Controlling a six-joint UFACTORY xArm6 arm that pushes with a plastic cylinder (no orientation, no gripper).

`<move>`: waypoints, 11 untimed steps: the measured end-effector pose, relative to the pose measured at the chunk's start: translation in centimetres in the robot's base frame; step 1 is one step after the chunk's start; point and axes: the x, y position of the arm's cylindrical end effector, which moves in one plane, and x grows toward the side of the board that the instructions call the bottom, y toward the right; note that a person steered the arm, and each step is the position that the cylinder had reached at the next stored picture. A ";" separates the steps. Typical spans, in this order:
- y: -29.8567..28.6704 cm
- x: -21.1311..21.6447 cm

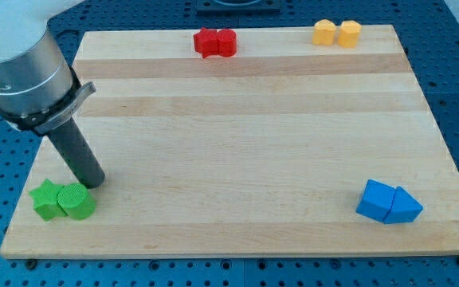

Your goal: Point your arm in between red and yellow blocks

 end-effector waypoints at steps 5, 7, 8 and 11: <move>21.5 -19.7; 26.5 -27.1; 26.5 -30.0; 25.2 -30.4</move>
